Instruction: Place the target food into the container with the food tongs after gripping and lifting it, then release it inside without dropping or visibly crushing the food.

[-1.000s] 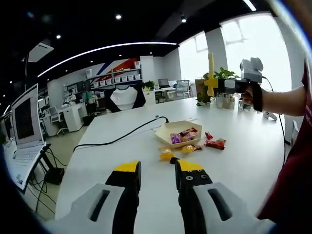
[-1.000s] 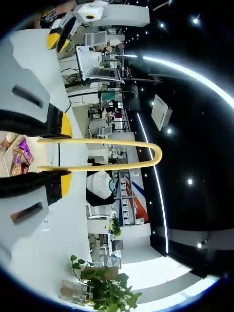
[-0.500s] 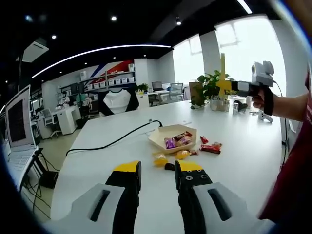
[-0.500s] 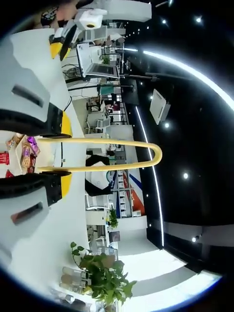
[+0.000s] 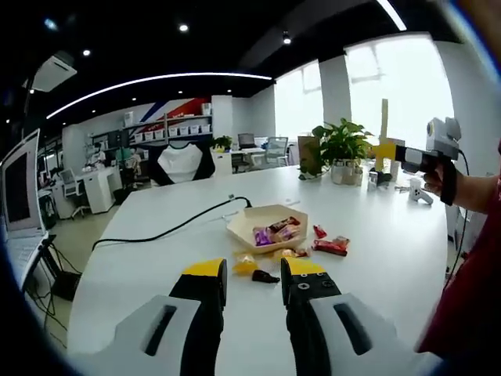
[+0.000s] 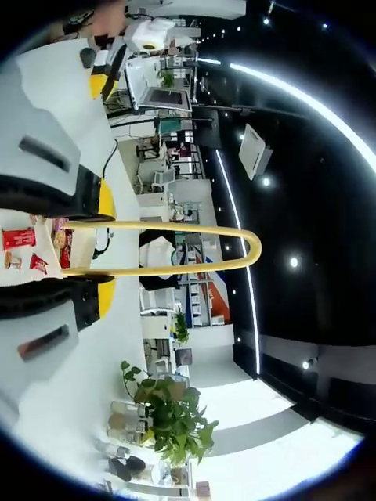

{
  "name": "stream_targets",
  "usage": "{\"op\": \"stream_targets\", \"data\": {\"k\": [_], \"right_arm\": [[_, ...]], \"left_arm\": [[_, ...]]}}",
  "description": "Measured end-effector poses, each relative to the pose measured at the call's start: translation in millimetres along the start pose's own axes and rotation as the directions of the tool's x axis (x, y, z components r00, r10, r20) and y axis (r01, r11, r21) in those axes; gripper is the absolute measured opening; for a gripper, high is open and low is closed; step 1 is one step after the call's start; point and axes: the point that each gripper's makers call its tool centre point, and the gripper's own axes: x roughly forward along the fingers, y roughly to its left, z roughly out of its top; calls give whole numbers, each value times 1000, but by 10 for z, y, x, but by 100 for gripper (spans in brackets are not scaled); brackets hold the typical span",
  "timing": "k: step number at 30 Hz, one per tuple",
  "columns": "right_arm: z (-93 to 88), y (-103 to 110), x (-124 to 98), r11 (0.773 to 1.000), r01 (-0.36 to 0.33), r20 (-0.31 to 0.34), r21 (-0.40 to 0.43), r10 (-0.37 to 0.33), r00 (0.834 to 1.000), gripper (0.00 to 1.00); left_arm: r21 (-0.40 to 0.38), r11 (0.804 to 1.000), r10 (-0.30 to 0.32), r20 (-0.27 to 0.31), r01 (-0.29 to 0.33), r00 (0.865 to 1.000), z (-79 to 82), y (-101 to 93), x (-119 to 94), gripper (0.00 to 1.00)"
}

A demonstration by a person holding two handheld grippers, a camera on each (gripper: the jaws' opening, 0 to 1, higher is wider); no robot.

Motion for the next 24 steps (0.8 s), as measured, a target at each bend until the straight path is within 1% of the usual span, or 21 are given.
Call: {"op": "stream_targets", "data": {"k": [4,6,11,14,15,17,19,22,23,24], "right_arm": [[-20,-40,-93,1000,20,-1,11,-20,1000,24],[-21,-55,-131,999,29,1,15,-29,1000,24],[-20,-66,-217,999,41,3,17,-41,999,24],[-28,-81,-288,998,52,5,25,-52,999,24],[-30,-84,-306,998,53,4,27,-54,999,24],[-35,-94,-353,998,60,3,29,-61,998,24],[-31,-107,-392,997,67,3,33,-67,998,24],[-19,-135,-445,996,78,6,36,-78,997,24],[-16,-157,-475,996,83,6,35,-83,997,24],[-18,-169,-488,996,86,5,34,-86,996,24]], "left_arm": [[0,1000,-17,-19,17,1000,-49,-42,39,30],[-33,999,-33,-35,32,999,-93,-70,61,32],[-37,999,-37,-63,35,997,-141,-67,160,32],[-42,999,-26,-82,22,996,-158,-7,285,33],[-54,998,-20,-92,15,996,-174,27,338,33],[-68,998,-15,-100,9,995,-186,49,377,32],[-112,994,-9,-105,-3,994,-206,101,488,32],[-105,994,3,-117,-15,993,-224,135,586,32],[-101,995,3,-117,-15,993,-222,144,658,32],[-138,990,-8,-116,-8,993,-223,131,698,32]]}}
